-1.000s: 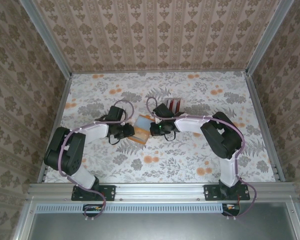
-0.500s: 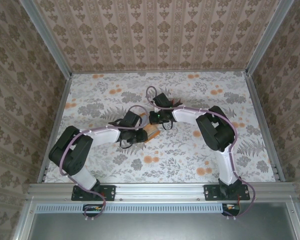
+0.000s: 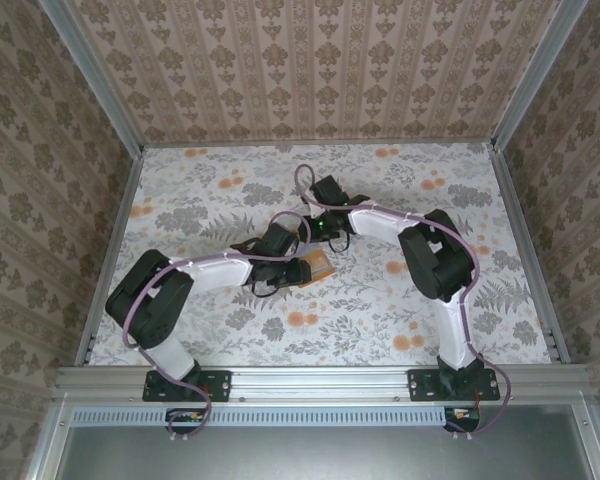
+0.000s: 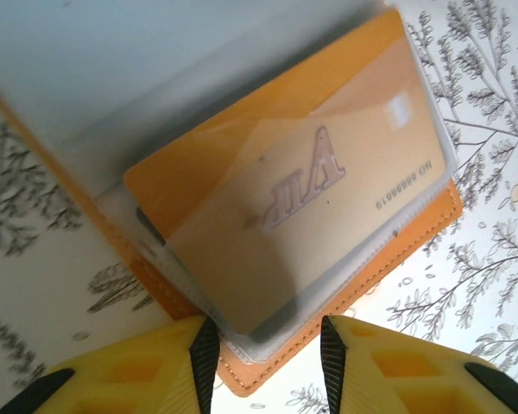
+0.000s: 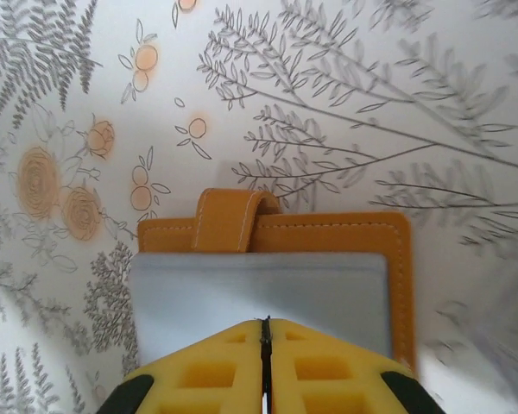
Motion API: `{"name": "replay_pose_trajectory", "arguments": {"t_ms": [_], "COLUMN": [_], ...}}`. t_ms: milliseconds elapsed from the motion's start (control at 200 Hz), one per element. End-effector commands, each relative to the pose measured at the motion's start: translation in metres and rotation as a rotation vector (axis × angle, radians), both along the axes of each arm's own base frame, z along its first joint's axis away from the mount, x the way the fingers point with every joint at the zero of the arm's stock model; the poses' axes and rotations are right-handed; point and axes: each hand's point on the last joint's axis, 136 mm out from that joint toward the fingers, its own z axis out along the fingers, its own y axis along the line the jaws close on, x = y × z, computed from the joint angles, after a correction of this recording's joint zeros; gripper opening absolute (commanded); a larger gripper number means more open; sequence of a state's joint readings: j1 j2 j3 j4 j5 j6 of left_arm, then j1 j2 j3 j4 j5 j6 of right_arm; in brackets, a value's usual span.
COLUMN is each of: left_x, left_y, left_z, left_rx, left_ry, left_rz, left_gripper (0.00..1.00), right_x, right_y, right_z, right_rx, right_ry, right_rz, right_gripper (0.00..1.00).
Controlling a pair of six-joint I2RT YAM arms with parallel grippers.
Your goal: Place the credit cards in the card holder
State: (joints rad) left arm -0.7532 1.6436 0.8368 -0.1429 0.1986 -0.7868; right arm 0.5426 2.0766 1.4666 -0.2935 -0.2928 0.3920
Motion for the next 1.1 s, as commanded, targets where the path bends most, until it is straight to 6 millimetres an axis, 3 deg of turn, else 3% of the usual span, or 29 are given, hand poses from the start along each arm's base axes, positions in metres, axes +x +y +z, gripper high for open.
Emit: {"name": "replay_pose_trajectory", "arguments": {"t_ms": [0,110,215,410,520,610,745,905,1095], "left_x": [0.002,0.012,0.027,0.065,0.087,0.103,0.119,0.123,0.120], "left_y": [0.021,0.029,0.031,0.021,0.008,-0.002,-0.018,-0.033,-0.033], "left_z": [0.016,0.035,0.049,0.065,0.071,0.074,0.072,0.065,0.056], "left_rx": [0.059,0.072,0.079,0.054,0.029,0.014,-0.010,-0.050,-0.048], "left_ry": [-0.065,-0.147,-0.185,-0.213,-0.214,-0.208,-0.193,-0.159,-0.143], "left_rz": [0.056,0.075,0.071,0.036,0.006,-0.020,-0.050,-0.070,-0.067], "left_gripper": [0.44,0.48,0.50,0.52,0.52,0.53,0.54,0.54,0.54], "right_x": [0.008,0.006,0.004,0.003,0.008,0.015,0.026,0.038,0.045], "right_y": [-0.027,-0.055,-0.088,-0.154,-0.172,-0.173,-0.158,-0.151,-0.136], "right_z": [0.065,0.095,0.106,0.092,0.078,0.072,0.064,0.053,0.051], "right_rx": [0.037,0.078,0.122,0.137,0.133,0.132,0.165,0.174,0.187], "right_ry": [-0.110,-0.166,-0.184,-0.171,-0.136,-0.116,-0.068,-0.034,-0.024], "right_rz": [-0.058,-0.138,-0.241,-0.448,-0.500,-0.501,-0.459,-0.446,-0.410], "right_gripper": [0.11,0.19,0.27,0.40,0.45,0.47,0.49,0.50,0.49]}}
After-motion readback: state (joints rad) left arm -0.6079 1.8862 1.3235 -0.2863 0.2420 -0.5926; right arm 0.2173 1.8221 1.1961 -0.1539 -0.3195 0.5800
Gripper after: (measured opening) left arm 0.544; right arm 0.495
